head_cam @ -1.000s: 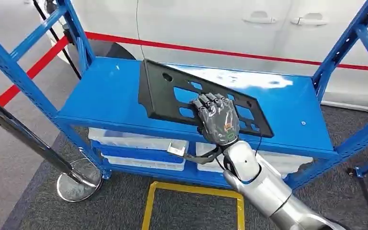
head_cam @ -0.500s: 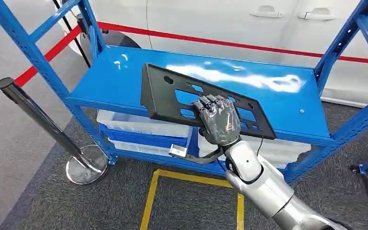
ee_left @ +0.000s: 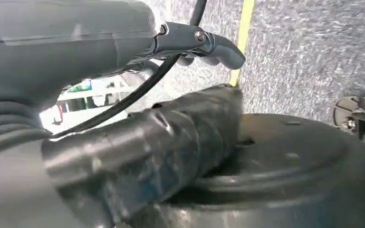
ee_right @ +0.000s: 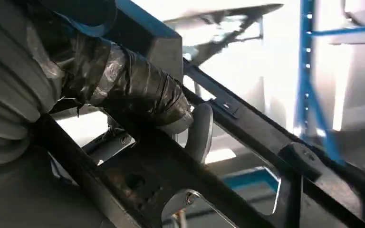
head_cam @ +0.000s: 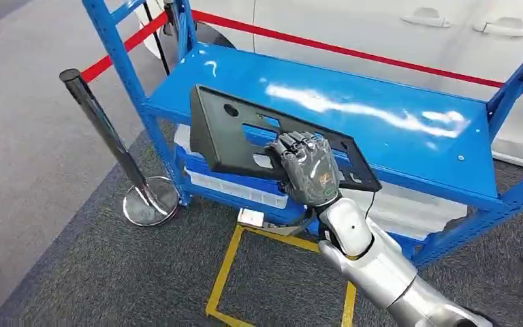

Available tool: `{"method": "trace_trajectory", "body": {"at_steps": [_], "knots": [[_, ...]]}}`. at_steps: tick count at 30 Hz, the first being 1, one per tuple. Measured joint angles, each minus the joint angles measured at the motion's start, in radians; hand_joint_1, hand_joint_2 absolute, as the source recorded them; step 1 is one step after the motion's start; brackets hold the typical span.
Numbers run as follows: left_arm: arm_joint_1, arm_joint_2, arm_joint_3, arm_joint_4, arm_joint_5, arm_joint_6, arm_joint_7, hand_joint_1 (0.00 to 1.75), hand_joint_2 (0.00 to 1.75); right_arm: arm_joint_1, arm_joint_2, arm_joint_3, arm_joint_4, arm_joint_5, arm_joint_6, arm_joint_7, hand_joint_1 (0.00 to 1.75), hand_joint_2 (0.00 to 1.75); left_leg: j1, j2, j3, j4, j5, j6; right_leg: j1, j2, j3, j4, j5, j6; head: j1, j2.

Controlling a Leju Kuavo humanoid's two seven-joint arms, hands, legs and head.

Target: Take the parts from the cabinet and place them on the table.

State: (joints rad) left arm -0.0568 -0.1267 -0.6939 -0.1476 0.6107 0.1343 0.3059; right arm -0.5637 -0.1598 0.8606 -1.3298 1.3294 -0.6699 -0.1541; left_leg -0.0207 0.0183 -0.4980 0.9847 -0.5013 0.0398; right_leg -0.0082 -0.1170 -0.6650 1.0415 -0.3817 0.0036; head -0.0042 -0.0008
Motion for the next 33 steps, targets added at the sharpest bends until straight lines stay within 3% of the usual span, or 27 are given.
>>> {"method": "trace_trajectory", "body": {"at_steps": [1,2,4,5,6,7,9,10,11,12,13,15,16,17,18,19,20,21,22,23,25,26,27,28,31,32,33], "knots": [[0.000,-0.002,0.000,0.000,0.000,0.000,0.000,0.00,1.75,0.001,-0.002,0.002,-0.003,-0.002,0.000,-0.001,1.75,1.75,0.007,-0.004,-0.008,-0.004,0.020,0.008,-0.007,0.062,-0.006,0.011,-0.032,0.012,0.000,0.000],[-0.003,-0.003,0.000,0.000,0.003,0.000,-0.001,0.00,1.75,0.001,-0.005,0.002,-0.005,-0.003,0.000,-0.002,1.75,1.75,0.007,-0.012,-0.021,-0.004,0.031,0.016,-0.007,0.098,-0.015,0.045,-0.084,0.012,0.001,0.000],[-0.007,-0.004,0.000,0.000,0.003,0.000,-0.001,0.00,1.75,0.004,-0.008,0.003,-0.006,-0.006,0.000,-0.004,1.75,1.75,0.006,-0.031,-0.051,-0.001,0.054,0.019,-0.005,0.113,-0.048,0.190,-0.196,0.011,0.001,0.000],[-0.007,-0.005,0.000,0.000,0.003,0.000,-0.001,0.00,1.75,0.006,-0.010,0.003,-0.006,-0.008,0.000,-0.005,1.75,1.75,0.004,-0.044,-0.068,0.004,0.064,0.019,-0.003,0.114,-0.063,0.261,-0.226,0.010,0.001,0.000],[-0.007,-0.005,0.000,0.000,0.003,0.000,-0.001,0.00,1.75,0.008,-0.011,0.003,-0.006,-0.009,0.000,-0.005,1.75,1.75,0.004,-0.054,-0.084,0.009,0.073,0.019,-0.002,0.114,-0.064,0.299,-0.225,0.008,0.001,0.000],[-0.007,-0.005,0.000,0.000,0.003,0.000,-0.001,0.00,1.75,0.009,-0.011,0.004,-0.006,-0.010,0.000,-0.005,1.75,1.75,0.004,-0.066,-0.101,0.014,0.082,0.018,-0.002,0.115,-0.045,0.294,-0.201,0.005,0.001,0.000],[-0.007,-0.007,0.000,0.000,0.003,0.000,-0.001,0.00,1.75,0.008,-0.013,0.004,-0.006,-0.010,0.000,-0.006,1.75,1.75,0.004,-0.092,-0.129,0.026,0.097,0.011,-0.002,0.128,0.053,0.165,-0.136,-0.005,0.001,0.000],[-0.008,-0.008,0.000,0.000,0.003,0.000,-0.002,0.00,1.75,0.007,-0.013,0.004,-0.006,-0.011,0.000,-0.006,1.75,1.75,0.004,-0.104,-0.139,0.033,0.103,0.008,-0.002,0.153,0.111,0.079,-0.123,-0.012,0.001,0.000],[-0.010,-0.011,0.000,-0.001,0.003,0.000,-0.002,0.00,1.75,0.006,-0.013,0.004,-0.009,-0.011,0.000,-0.006,1.75,1.75,0.000,-0.112,-0.154,0.039,0.109,0.003,-0.003,0.199,0.147,0.015,-0.152,-0.017,0.000,0.000],[-0.010,-0.011,0.000,-0.001,0.003,0.000,-0.002,0.00,1.75,0.009,-0.014,0.004,-0.013,-0.013,0.000,-0.006,1.75,1.75,0.002,-0.120,-0.156,0.041,0.118,-0.002,-0.007,0.201,0.146,0.005,-0.150,-0.012,-0.001,0.000],[-0.010,-0.010,0.000,-0.001,0.003,0.000,-0.002,0.00,1.75,0.011,-0.014,0.004,-0.014,-0.015,-0.001,-0.008,1.75,1.75,0.003,-0.132,-0.158,0.037,0.128,-0.009,-0.003,0.188,0.143,0.003,-0.143,-0.012,0.002,0.000],[-0.009,-0.010,0.000,-0.001,0.005,0.000,-0.004,0.00,1.75,0.010,-0.014,0.004,-0.016,-0.021,-0.001,-0.008,1.75,1.75,-0.001,-0.159,-0.169,0.029,0.149,-0.021,-0.002,0.161,0.136,-0.001,-0.132,-0.018,0.001,0.000],[-0.007,-0.009,-0.001,0.000,0.006,0.000,-0.004,0.00,1.75,0.007,-0.014,0.004,-0.017,-0.024,-0.001,-0.008,1.75,1.75,-0.002,-0.130,-0.176,0.040,0.132,-0.024,-0.013,0.138,0.129,-0.008,-0.119,-0.025,0.001,0.000],[-0.007,-0.010,-0.001,0.000,0.006,0.000,-0.003,0.00,1.75,0.010,-0.013,0.004,-0.017,-0.024,0.000,-0.008,1.75,1.75,-0.006,-0.085,-0.189,0.071,0.084,-0.032,-0.012,0.130,0.121,-0.010,-0.110,-0.037,-0.006,0.000],[-0.007,-0.007,-0.001,0.000,0.006,0.000,-0.003,0.00,1.75,0.010,-0.013,0.004,-0.020,-0.024,0.000,-0.008,1.75,1.75,-0.003,-0.059,-0.207,0.132,0.024,-0.040,-0.009,0.115,0.111,-0.010,-0.103,-0.042,-0.010,0.000],[-0.007,-0.006,-0.001,0.000,0.006,0.002,-0.004,0.00,1.75,0.011,-0.014,0.004,-0.020,-0.024,0.000,-0.008,1.75,1.75,0.000,-0.048,-0.227,0.217,-0.034,-0.045,-0.007,0.101,0.100,-0.009,-0.093,-0.044,-0.010,0.000],[-0.006,-0.004,-0.001,0.000,0.007,0.002,-0.004,0.00,1.75,0.012,-0.014,0.004,-0.020,-0.024,0.000,-0.008,1.75,1.75,0.001,-0.044,-0.243,0.290,-0.071,-0.049,-0.006,0.085,0.089,-0.009,-0.086,-0.043,-0.010,0.000],[-0.006,-0.003,-0.001,0.000,0.009,0.002,-0.004,0.00,1.75,0.013,-0.015,0.004,-0.020,-0.024,0.000,-0.008,1.75,1.75,0.002,-0.043,-0.249,0.346,-0.082,-0.052,-0.005,0.069,0.076,-0.008,-0.078,-0.043,-0.010,0.000],[-0.006,-0.002,-0.001,0.000,0.012,0.002,-0.004,0.00,1.75,0.014,-0.015,0.004,-0.020,-0.025,0.002,-0.011,1.75,1.75,0.004,-0.042,-0.237,0.359,-0.068,-0.054,-0.004,0.054,0.064,-0.006,-0.071,-0.042,-0.010,0.000],[-0.006,-0.002,-0.001,0.000,0.015,0.002,-0.004,0.00,1.75,0.014,-0.015,0.004,-0.020,-0.025,0.002,-0.013,1.75,1.75,0.005,-0.039,-0.208,0.336,-0.038,-0.055,-0.003,0.040,0.053,-0.004,-0.065,-0.041,-0.010,0.000],[-0.004,-0.002,-0.001,0.000,0.018,0.003,-0.003,0.00,1.75,0.013,-0.014,0.005,-0.021,-0.026,0.005,-0.016,1.75,1.75,0.005,-0.016,-0.097,0.188,0.020,-0.052,-0.002,0.016,0.038,0.000,-0.055,-0.037,-0.010,0.000],[-0.002,-0.002,-0.001,0.000,0.018,0.004,-0.003,0.00,1.75,0.012,-0.013,0.005,-0.022,-0.027,0.006,-0.017,1.75,1.75,0.004,0.031,-0.028,0.088,0.016,-0.047,0.001,0.006,0.035,0.001,-0.051,-0.034,-0.010,0.000],[-0.003,-0.001,-0.001,0.000,0.018,0.006,-0.003,0.00,1.75,0.011,-0.012,0.005,-0.022,-0.027,0.008,-0.018,1.75,1.75,-0.008,0.063,0.007,0.024,-0.004,-0.039,0.004,-0.005,0.030,0.004,-0.044,-0.028,-0.010,0.000],[-0.001,-0.002,-0.001,0.000,0.019,0.007,-0.003,0.00,1.75,0.011,-0.011,0.005,-0.022,-0.027,0.010,-0.019,1.75,1.75,-0.014,0.053,0.008,0.005,-0.009,-0.024,0.003,-0.017,0.027,0.001,-0.035,-0.021,-0.009,0.000],[0.004,-0.005,-0.001,0.000,0.022,0.009,-0.003,0.00,1.75,0.012,0.000,0.015,-0.022,-0.027,0.019,-0.021,1.75,1.75,-0.014,0.015,-0.016,-0.017,0.028,0.007,0.002,-0.049,0.024,-0.013,-0.014,-0.008,-0.010,0.000],[0.002,-0.008,-0.001,0.000,0.024,0.009,-0.003,0.00,1.75,0.012,0.002,0.017,-0.021,-0.027,0.021,-0.021,1.75,1.75,-0.008,0.007,-0.016,-0.021,0.044,0.014,-0.007,0.016,0.016,0.001,-0.046,0.000,-0.009,0.000],[-0.001,-0.009,-0.001,0.000,0.027,0.010,-0.002,0.00,1.75,0.012,0.002,0.019,-0.021,-0.030,0.024,-0.022,1.75,1.75,-0.005,-0.002,-0.029,-0.021,0.054,0.025,-0.008,0.074,0.002,0.045,-0.099,0.002,-0.009,0.000]]}}
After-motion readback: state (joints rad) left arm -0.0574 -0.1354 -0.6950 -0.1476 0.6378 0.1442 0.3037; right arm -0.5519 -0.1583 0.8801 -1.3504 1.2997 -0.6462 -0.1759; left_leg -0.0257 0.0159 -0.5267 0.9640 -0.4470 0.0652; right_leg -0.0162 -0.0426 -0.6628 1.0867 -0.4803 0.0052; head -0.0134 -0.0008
